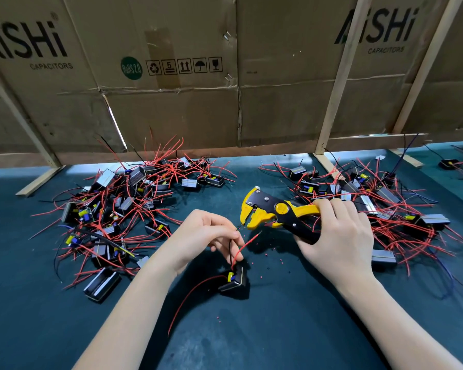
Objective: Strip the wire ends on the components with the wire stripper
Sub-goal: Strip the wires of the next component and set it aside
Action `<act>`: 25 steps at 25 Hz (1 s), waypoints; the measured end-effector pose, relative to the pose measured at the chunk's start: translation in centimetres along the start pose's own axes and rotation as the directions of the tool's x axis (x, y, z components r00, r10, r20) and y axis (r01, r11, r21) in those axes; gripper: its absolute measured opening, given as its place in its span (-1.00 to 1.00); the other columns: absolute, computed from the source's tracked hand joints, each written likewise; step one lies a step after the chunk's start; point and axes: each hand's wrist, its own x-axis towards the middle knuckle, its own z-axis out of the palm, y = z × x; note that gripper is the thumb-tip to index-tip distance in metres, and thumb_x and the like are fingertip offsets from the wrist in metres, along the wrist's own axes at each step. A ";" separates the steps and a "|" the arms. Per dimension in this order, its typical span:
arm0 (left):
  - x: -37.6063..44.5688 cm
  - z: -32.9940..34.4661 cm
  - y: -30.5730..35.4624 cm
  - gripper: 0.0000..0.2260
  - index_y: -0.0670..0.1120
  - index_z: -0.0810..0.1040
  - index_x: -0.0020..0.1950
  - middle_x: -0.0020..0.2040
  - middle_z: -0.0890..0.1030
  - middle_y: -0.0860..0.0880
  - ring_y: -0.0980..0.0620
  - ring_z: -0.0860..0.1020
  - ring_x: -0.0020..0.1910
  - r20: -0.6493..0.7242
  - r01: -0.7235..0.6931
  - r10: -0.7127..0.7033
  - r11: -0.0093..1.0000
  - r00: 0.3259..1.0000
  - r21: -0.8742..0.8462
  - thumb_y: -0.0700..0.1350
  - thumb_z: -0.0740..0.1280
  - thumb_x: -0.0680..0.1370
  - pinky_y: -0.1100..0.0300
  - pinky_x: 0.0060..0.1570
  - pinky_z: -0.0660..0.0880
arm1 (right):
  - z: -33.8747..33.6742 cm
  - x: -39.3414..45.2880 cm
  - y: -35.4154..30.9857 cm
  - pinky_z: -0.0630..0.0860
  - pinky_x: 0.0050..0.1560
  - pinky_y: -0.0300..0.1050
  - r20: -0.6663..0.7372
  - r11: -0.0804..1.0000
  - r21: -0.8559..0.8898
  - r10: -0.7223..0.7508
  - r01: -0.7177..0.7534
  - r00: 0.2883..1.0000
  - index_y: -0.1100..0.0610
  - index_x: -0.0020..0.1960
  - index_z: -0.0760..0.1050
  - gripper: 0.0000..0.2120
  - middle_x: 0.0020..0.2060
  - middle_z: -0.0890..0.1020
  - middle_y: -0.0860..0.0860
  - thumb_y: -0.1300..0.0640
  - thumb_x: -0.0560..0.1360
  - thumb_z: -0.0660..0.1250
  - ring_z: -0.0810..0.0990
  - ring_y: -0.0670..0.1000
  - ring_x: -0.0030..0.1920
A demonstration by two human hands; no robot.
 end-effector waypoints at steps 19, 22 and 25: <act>-0.9 0.0 -0.3 -0.82 -0.06 0.64 -0.04 -0.37 0.46 0.03 0.09 0.36 -0.37 0.440 -0.122 -0.030 0.942 0.898 0.313 -0.01 0.52 0.45 0.24 -0.33 0.30 | 0.5 -0.4 0.1 0.42 -0.15 0.05 0.165 0.999 -0.024 -0.029 0.033 0.986 0.19 -0.01 0.56 -0.44 -0.17 0.57 0.09 -0.06 0.10 0.59 0.53 0.21 -0.11; -0.7 1.2 -0.6 -0.65 0.04 0.51 0.03 -0.43 0.41 0.12 0.12 0.33 -0.43 0.355 -0.129 -0.036 0.893 0.934 0.432 0.06 0.57 0.36 0.27 -0.36 0.28 | 0.4 -0.4 0.0 0.43 -0.14 0.06 0.185 0.999 -0.022 -0.032 0.037 0.982 0.20 -0.02 0.56 -0.43 -0.17 0.57 0.10 -0.07 0.09 0.60 0.53 0.22 -0.12; -0.4 2.4 -0.9 -0.66 0.03 0.51 -0.03 -0.50 0.40 0.13 0.16 0.33 -0.47 0.285 -0.224 0.047 0.748 0.957 0.625 0.09 0.56 0.35 0.32 -0.40 0.24 | 0.3 -0.3 -0.1 0.45 -0.14 0.07 0.204 0.999 -0.020 -0.031 0.036 0.978 0.21 -0.01 0.57 -0.41 -0.17 0.58 0.11 -0.04 0.06 0.62 0.54 0.22 -0.12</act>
